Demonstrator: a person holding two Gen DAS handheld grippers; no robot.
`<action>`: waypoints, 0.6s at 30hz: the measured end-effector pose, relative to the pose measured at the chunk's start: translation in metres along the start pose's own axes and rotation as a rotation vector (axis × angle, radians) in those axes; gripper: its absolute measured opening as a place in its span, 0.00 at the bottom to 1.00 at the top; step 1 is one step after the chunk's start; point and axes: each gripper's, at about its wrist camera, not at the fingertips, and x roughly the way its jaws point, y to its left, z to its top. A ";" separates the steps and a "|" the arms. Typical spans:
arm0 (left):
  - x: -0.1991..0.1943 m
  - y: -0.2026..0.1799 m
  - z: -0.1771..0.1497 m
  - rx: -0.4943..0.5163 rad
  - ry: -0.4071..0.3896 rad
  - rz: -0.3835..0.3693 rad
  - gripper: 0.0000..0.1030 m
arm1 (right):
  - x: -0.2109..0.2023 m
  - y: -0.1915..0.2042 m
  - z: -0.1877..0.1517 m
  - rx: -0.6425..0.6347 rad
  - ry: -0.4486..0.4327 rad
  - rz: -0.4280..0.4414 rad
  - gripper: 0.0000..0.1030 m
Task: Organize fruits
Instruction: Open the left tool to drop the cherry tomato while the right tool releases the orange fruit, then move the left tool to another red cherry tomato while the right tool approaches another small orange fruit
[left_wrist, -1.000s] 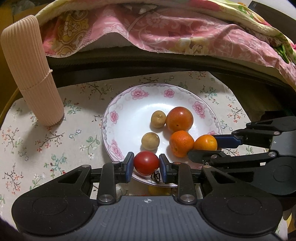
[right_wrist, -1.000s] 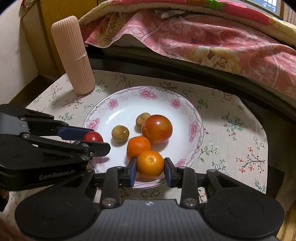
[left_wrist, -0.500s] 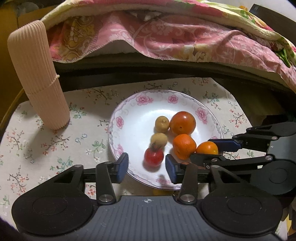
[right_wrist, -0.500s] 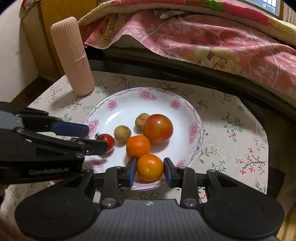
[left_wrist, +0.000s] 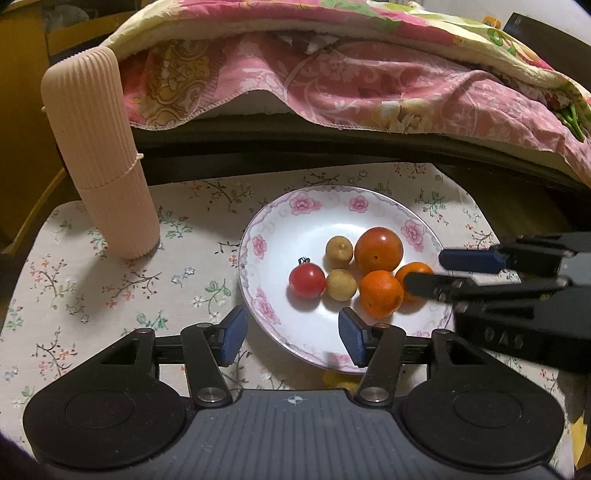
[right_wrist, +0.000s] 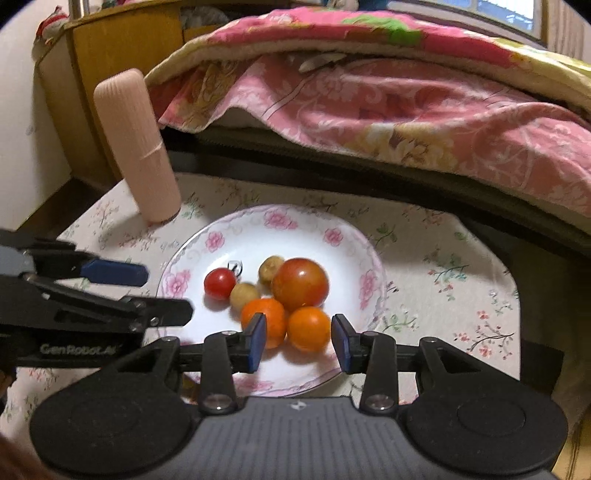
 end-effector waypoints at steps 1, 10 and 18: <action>-0.001 0.001 -0.001 0.003 0.003 0.001 0.61 | -0.002 -0.001 0.001 0.008 -0.010 0.001 0.37; -0.017 0.010 -0.021 0.036 0.037 0.006 0.63 | -0.019 0.012 -0.004 -0.017 -0.013 0.071 0.37; -0.031 0.032 -0.038 0.013 0.075 0.004 0.64 | -0.027 0.027 -0.020 -0.051 0.042 0.142 0.37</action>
